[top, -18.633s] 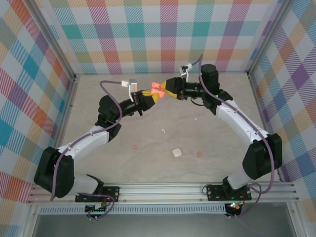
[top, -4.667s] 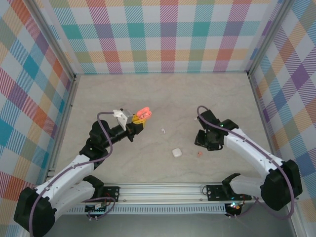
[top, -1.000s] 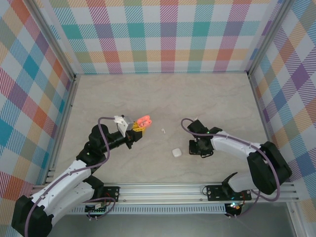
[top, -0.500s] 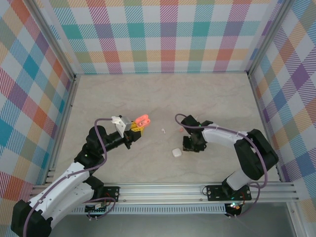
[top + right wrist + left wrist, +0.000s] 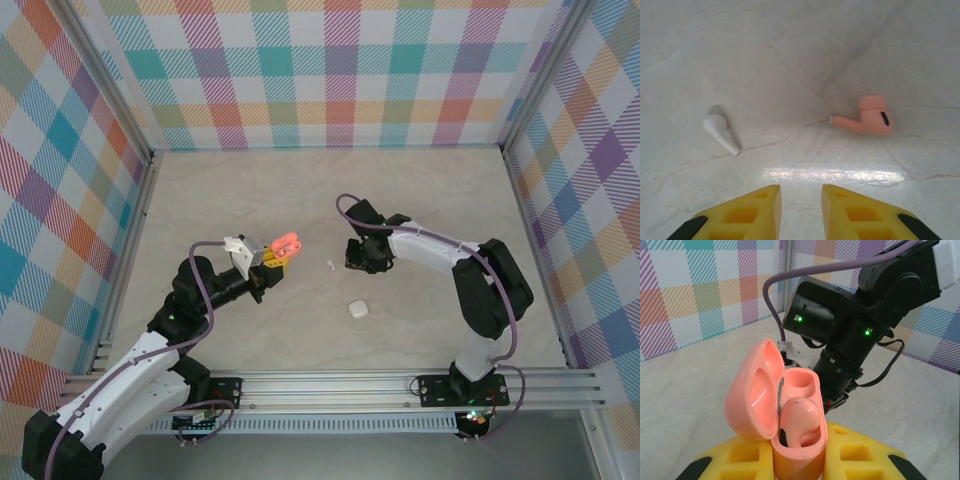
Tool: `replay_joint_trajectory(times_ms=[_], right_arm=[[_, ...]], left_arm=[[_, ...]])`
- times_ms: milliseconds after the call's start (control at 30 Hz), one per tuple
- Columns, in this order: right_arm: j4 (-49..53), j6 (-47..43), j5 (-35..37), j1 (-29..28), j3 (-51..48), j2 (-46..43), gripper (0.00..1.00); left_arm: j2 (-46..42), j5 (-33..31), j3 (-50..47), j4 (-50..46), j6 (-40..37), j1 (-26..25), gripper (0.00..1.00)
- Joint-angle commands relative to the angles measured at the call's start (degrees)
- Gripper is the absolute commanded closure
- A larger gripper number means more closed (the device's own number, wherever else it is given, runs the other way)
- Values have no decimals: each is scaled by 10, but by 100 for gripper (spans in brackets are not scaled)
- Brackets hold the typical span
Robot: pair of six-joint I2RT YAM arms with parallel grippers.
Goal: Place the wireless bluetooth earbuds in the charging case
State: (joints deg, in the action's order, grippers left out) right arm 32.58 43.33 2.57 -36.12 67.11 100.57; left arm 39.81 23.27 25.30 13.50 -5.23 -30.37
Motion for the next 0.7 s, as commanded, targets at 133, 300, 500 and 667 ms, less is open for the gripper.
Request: replay_joint_trajectory(times_ms=[133, 300, 500, 667], right_arm=[[-34, 122, 28, 6, -38, -17, 73], [-61, 177, 44, 15, -72, -32, 73], [-83, 198, 54, 26, -84, -36, 73], [-88, 190, 50, 33, -73, -15, 73]], left_arm=[[-2, 6, 11, -2, -12, -7, 93], [3, 11, 14, -3, -17, -7, 93], [9, 15, 15, -2, -20, -7, 93], [15, 17, 18, -1, -22, -7, 93]])
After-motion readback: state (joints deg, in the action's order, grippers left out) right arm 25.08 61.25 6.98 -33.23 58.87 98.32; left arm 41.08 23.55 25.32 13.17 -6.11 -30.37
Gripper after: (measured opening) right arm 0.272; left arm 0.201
